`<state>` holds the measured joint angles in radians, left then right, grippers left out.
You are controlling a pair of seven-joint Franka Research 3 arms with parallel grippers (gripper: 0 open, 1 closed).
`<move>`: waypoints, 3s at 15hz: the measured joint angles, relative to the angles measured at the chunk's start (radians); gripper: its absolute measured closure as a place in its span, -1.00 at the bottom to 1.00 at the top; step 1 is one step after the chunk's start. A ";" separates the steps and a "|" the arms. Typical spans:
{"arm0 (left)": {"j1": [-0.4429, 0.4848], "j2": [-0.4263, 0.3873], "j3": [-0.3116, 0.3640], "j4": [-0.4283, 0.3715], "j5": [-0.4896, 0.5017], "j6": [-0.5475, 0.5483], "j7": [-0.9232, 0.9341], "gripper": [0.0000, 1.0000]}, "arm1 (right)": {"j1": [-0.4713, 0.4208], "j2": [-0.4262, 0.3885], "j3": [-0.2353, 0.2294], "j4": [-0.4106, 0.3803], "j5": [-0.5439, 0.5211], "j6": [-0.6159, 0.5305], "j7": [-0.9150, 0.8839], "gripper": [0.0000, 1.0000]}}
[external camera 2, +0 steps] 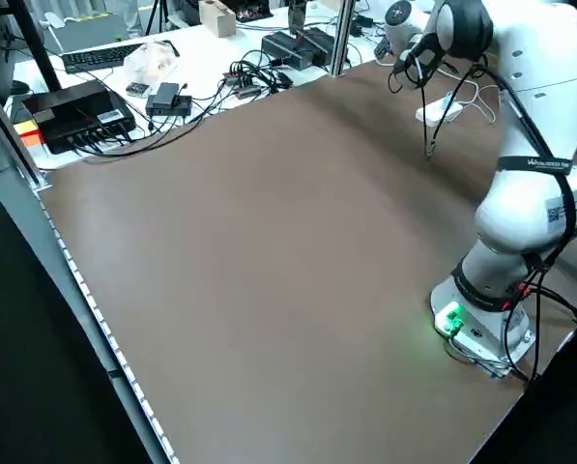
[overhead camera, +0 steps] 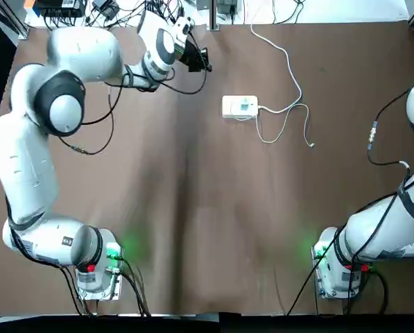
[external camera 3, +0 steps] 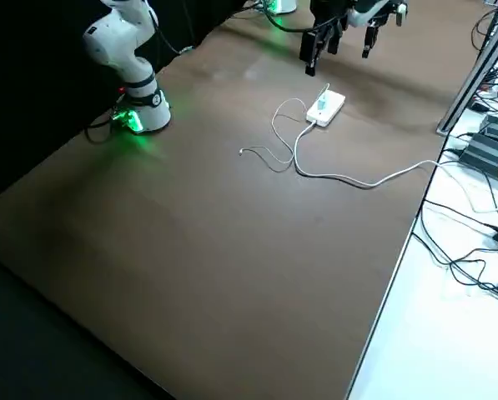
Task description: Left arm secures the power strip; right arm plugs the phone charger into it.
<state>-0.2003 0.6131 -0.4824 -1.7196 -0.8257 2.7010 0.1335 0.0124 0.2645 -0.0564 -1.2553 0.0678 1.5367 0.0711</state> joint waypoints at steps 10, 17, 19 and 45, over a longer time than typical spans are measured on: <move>0.267 -0.190 0.015 -0.095 0.380 -0.344 -0.148 -0.13 | 0.020 -0.168 -0.004 -0.209 0.000 0.102 -0.003 -1.00; 0.340 -0.290 0.016 -0.093 0.609 -0.426 -0.259 -0.98 | 0.027 -0.172 0.014 -0.224 -0.001 0.104 -0.001 -1.00; 0.358 -0.324 0.016 -0.077 0.712 -0.474 -0.259 -0.98 | 0.029 -0.173 0.027 -0.235 -0.038 0.097 -0.001 -1.00; 0.139 -0.604 0.491 0.226 0.832 -1.068 -0.237 -0.98 | 0.033 -0.175 0.096 -0.282 -0.071 0.122 0.011 -1.00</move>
<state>-0.0610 0.0091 0.0082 -1.4934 0.0066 1.6326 -0.1030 0.0451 0.0895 0.0394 -1.5374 -0.0031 1.6584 0.0816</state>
